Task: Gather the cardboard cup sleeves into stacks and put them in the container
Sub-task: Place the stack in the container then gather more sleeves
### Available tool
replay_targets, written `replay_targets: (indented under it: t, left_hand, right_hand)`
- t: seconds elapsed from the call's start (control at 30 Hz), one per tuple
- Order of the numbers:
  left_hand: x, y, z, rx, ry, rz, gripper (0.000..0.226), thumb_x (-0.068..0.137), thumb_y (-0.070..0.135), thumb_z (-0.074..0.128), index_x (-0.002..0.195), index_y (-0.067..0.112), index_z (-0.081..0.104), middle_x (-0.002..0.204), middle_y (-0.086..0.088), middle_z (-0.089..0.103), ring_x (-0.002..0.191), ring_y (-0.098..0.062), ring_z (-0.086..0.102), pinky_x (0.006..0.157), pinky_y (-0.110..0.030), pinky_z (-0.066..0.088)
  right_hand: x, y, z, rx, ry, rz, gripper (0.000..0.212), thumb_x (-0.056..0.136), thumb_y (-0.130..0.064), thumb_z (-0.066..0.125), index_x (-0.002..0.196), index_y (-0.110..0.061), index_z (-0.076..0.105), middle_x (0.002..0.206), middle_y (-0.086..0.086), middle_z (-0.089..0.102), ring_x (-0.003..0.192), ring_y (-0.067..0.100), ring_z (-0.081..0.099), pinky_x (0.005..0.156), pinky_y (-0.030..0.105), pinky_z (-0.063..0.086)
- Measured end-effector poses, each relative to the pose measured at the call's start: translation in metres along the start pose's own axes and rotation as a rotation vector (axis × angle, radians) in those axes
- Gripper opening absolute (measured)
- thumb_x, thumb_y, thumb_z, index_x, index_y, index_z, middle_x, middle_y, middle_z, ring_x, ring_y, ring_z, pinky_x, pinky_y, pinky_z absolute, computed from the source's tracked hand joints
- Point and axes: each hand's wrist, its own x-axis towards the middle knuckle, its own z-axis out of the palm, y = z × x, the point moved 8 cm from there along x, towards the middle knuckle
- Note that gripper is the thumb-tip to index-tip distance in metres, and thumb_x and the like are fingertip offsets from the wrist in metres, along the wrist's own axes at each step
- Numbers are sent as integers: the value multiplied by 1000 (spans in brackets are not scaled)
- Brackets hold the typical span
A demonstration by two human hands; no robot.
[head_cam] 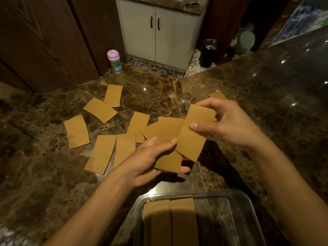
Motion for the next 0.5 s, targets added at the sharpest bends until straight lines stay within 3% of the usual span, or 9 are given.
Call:
replay_targets:
  t: [0.07, 0.2, 0.3, 0.4, 0.5]
  left_hand:
    - [1, 0, 4, -13, -9, -7, 40, 96, 23, 68, 134, 12, 62, 125, -28, 69, 113, -45, 68, 92, -62, 56]
    - [3, -1, 4, -75, 26, -21, 47, 101, 38, 61, 138, 9, 57, 116, -32, 69, 92, -41, 75, 78, -51, 64]
    - [3, 1, -1, -80, 44, 4, 51, 101, 53, 52, 141, 22, 56, 114, -25, 65, 82, -34, 70, 65, -43, 60]
    - [3, 4, -8, -116, 79, 35, 60, 99, 60, 49, 150, 28, 47, 108, -20, 67, 85, -36, 64, 67, -43, 54]
    - [-1, 6, -17, -119, 121, 36, 62, 97, 61, 51, 146, 24, 52, 109, -18, 68, 91, -36, 63, 74, -44, 53]
  right_hand:
    - [-1, -7, 19, -167, -19, -85, 42, 76, -38, 89, 115, -34, 74, 104, -15, 73, 95, 1, 68, 78, 22, 57]
    - [-5, -12, 49, -371, -8, -142, 66, 74, -63, 77, 135, -37, 68, 129, -15, 60, 120, 6, 57, 99, 38, 54]
    - [-11, -12, 75, -410, -139, -180, 87, 70, -73, 77, 146, -40, 50, 151, -19, 43, 138, 2, 41, 112, 31, 40]
    - [-22, -11, 101, -439, -300, -246, 96, 60, -74, 85, 138, -35, 46, 164, -20, 23, 147, 0, 27, 112, 17, 26]
    - [-22, -15, 111, -448, -262, -303, 79, 62, -60, 93, 121, -28, 51, 162, -12, 22, 146, 11, 32, 109, 29, 45]
